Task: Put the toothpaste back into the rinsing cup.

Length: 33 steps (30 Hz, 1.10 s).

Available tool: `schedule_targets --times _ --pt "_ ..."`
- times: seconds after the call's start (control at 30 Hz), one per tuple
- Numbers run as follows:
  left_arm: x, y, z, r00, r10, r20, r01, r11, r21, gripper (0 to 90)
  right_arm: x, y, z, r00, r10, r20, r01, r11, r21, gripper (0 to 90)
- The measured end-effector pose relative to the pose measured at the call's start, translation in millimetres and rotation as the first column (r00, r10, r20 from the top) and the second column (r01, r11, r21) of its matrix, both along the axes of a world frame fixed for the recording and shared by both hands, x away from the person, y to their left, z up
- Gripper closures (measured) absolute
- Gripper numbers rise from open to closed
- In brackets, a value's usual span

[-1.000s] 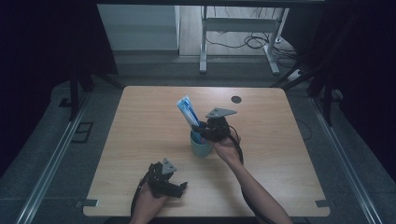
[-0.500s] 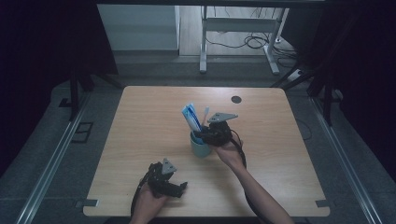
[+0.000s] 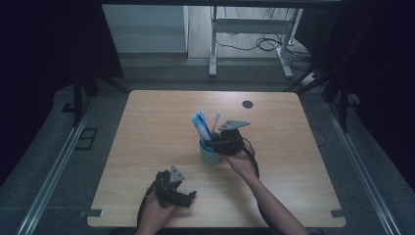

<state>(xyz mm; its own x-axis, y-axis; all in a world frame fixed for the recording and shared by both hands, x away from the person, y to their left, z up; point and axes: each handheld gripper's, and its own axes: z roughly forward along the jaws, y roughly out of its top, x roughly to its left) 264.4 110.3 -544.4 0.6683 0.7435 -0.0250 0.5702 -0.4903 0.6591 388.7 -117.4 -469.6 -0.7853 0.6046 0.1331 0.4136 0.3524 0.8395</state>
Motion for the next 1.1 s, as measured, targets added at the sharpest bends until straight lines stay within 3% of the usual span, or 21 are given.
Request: schedule_targets --times 0.13,0.53,1.1 --pt "0.4 0.3 0.1 1.0000 -0.005 0.004 0.005 1.0000 0.005 0.0 -0.1 -0.3 1.4 1.0000 0.005 0.004 -0.005 1.000 0.005 59.6" --pt "0.3 0.3 0.1 1.0000 -0.003 0.003 0.003 1.0000 0.005 0.0 -4.4 1.7 5.8 0.9988 0.027 0.040 -0.025 0.999 -0.045 47.4" --pt "0.3 0.2 0.1 1.0000 -0.003 0.003 0.003 1.0000 0.004 0.0 -12.5 -2.8 16.4 0.9975 0.039 0.059 -0.036 0.998 -0.052 32.2"
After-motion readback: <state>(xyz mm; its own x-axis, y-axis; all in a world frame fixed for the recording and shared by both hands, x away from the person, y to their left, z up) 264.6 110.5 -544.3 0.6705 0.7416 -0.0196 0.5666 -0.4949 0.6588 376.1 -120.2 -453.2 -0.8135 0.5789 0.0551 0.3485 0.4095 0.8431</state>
